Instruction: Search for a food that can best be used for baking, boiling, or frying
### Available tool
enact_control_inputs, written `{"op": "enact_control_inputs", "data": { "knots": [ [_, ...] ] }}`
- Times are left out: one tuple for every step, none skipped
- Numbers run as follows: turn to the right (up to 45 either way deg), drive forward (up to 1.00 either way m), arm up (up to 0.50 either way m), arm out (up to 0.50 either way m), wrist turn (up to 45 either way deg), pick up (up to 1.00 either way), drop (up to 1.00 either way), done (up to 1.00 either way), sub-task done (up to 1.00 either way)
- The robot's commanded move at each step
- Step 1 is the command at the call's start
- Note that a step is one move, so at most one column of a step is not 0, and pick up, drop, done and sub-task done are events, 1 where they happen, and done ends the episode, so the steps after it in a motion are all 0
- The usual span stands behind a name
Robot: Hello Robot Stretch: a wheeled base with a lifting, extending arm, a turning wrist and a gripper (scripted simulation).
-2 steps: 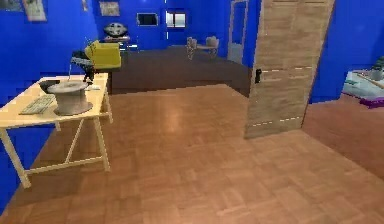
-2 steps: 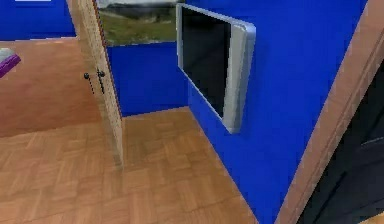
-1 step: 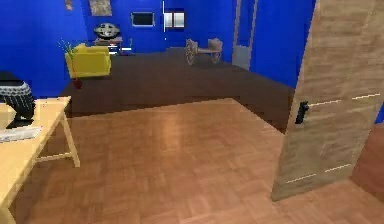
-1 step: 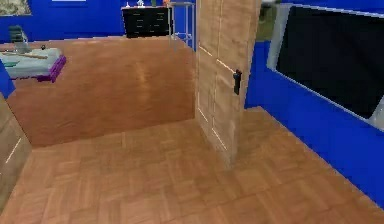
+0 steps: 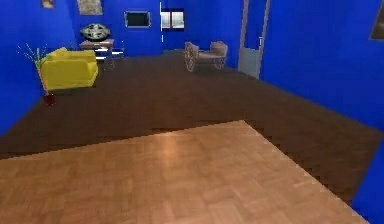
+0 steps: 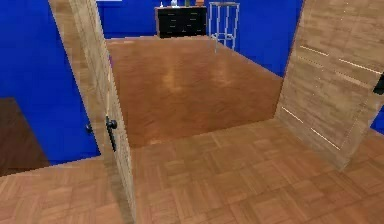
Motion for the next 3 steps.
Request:
{"op": "enact_control_inputs", "data": {
  "knots": [
    [0.0, 0.35, 0.0, 0.0, 0.0, 0.0, 0.0, 0.0, 0.0],
    [39.0, 0.0, 0.0, 0.0, 0.0, 0.0, 0.0, 0.0, 0.0],
    [0.0, 0.35, 0.0, 0.0, 0.0, 0.0, 0.0, 0.0, 0.0]
  ]
}}
